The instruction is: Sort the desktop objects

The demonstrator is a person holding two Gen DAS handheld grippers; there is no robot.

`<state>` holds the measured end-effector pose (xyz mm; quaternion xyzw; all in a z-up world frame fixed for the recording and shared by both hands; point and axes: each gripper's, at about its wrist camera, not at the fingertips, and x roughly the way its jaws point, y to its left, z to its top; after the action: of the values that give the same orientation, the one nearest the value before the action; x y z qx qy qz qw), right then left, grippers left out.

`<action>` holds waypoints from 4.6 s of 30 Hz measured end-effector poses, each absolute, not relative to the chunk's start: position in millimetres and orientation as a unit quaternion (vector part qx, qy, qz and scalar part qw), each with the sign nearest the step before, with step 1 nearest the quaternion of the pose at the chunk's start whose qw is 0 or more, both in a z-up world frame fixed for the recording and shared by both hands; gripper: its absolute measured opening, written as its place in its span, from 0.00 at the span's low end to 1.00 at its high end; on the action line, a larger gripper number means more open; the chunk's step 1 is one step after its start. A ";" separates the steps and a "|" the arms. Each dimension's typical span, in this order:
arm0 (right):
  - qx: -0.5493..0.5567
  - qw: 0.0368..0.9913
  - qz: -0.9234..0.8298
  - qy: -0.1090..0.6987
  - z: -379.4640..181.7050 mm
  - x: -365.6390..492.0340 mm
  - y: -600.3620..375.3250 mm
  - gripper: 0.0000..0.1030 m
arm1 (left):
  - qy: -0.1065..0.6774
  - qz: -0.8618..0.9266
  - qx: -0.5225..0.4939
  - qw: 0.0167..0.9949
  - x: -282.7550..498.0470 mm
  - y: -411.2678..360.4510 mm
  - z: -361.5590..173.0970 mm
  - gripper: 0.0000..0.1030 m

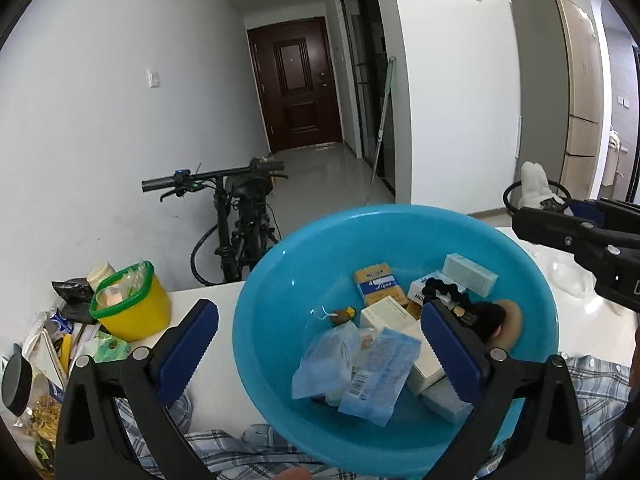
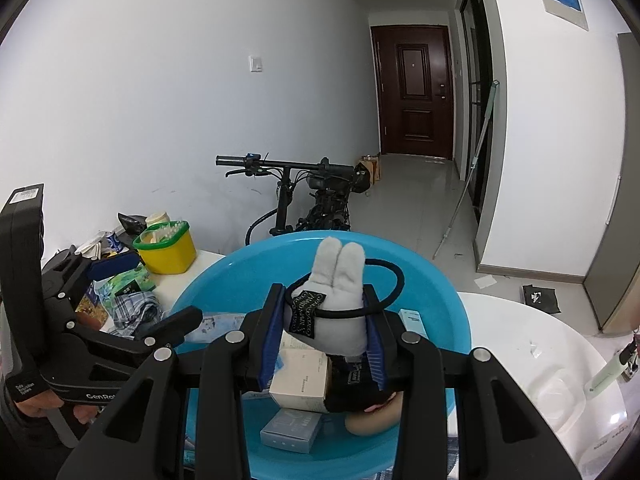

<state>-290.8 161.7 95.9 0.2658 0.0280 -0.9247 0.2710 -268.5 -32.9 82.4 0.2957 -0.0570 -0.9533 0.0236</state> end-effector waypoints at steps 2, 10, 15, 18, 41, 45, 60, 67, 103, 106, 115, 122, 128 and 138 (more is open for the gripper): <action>0.266 0.270 -0.925 0.031 95.6 -290.8 161.2 0.35 | -0.048 -0.952 0.300 0.026 -270.4 -37.2 81.6 1.00; 0.266 0.267 -0.926 0.031 95.8 -290.6 162.2 0.35 | -0.036 -0.953 0.298 0.029 -266.7 -43.6 86.1 1.00; 0.268 0.266 -0.925 0.037 94.7 -291.2 160.2 0.35 | -0.033 -0.954 0.296 0.029 -265.6 -45.5 88.1 1.00; 0.269 0.266 -0.925 0.039 94.3 -291.0 159.1 0.35 | -0.030 -0.954 0.296 0.029 -264.5 -46.2 89.4 1.00; 0.270 0.263 -0.925 0.046 94.5 -287.3 155.2 0.38 | -0.035 -0.954 0.295 0.035 -262.7 -45.5 90.4 1.00; 0.260 0.261 -0.929 0.039 99.1 -283.3 156.4 1.00 | -0.041 -0.954 0.294 0.040 -262.1 -45.8 89.6 1.00; 0.274 0.255 -0.925 0.067 97.6 -282.5 144.8 1.00 | -0.033 -0.956 0.289 0.030 -258.0 -45.6 96.0 1.00; 0.251 0.268 -0.928 0.066 113.0 -261.0 140.5 1.00 | -0.028 -0.966 0.257 0.019 -242.6 -41.8 115.5 1.00; 0.310 0.179 -0.934 0.002 -5.2 -80.4 245.3 1.00 | -0.069 -0.964 0.257 0.004 -232.2 10.7 105.9 1.00; 0.317 0.177 -0.932 -0.004 -11.9 -81.1 250.7 1.00 | -0.073 -0.964 0.256 -0.003 -230.8 18.7 103.5 1.00; 0.322 0.191 -0.927 -0.020 -21.4 -83.8 259.2 1.00 | -0.065 -0.965 0.252 -0.027 -219.6 41.9 104.4 1.00; 0.328 0.213 -0.920 -0.009 -29.6 -82.2 258.8 1.00 | -0.068 -0.966 0.250 -0.018 -173.6 37.3 104.2 1.00; 0.325 0.208 -0.922 -0.019 -26.3 -75.3 263.8 1.00 | -0.083 -0.962 0.259 -0.004 -110.4 19.7 92.3 1.00; 0.312 0.218 -0.925 -0.005 -18.0 -59.6 251.3 1.00 | -0.062 -0.957 0.284 -0.015 -45.9 3.3 53.0 1.00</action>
<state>-59.6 251.3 -18.0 0.3121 -0.0047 -0.9246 0.2181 -45.9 3.3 53.0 0.2837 -0.0619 -0.9568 -0.0146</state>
